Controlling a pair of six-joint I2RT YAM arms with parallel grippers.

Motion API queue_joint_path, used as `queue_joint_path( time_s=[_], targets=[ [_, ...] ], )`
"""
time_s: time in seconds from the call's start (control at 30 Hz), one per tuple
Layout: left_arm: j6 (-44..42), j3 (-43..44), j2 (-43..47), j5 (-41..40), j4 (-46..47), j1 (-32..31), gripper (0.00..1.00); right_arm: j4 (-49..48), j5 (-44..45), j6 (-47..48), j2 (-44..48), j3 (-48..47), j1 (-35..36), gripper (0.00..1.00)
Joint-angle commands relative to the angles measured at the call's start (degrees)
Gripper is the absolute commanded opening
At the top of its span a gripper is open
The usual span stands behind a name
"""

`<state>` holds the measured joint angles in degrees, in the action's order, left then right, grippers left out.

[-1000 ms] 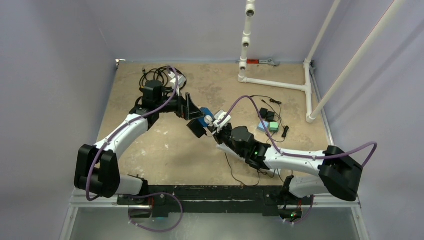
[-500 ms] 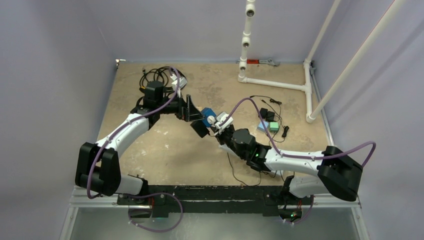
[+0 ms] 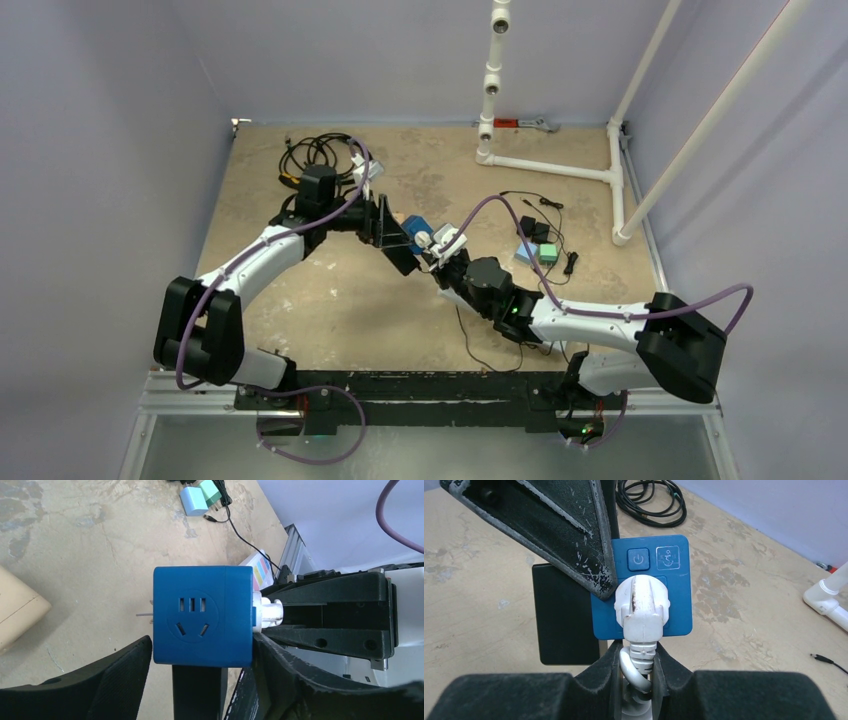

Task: Pull the plug off the socket
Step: Pick up the socket from the center of the board, then remove the plug from the socket.

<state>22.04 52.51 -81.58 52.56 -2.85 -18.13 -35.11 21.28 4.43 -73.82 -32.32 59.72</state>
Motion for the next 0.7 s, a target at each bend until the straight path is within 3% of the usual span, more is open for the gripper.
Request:
queue_joint_path(
  time_s=[0.0,0.33,0.67],
  targets=[
    [0.09,0.97,-0.12,1.72,1.37,-0.52,0.65,-8.98,-0.59,0.73,2.54,-0.97,0.31,0.0],
    [0.8,0.4,0.26,0.93,1.97,-1.29,0.01,-8.93,1.4,0.56,0.51,-1.47,0.37,0.0],
    [-6.82,1.33,3.79,-14.3,-5.22,-3.68,0.0,-7.77,1.23,-0.53,0.08,-2.11,0.39,0.0]
  ],
)
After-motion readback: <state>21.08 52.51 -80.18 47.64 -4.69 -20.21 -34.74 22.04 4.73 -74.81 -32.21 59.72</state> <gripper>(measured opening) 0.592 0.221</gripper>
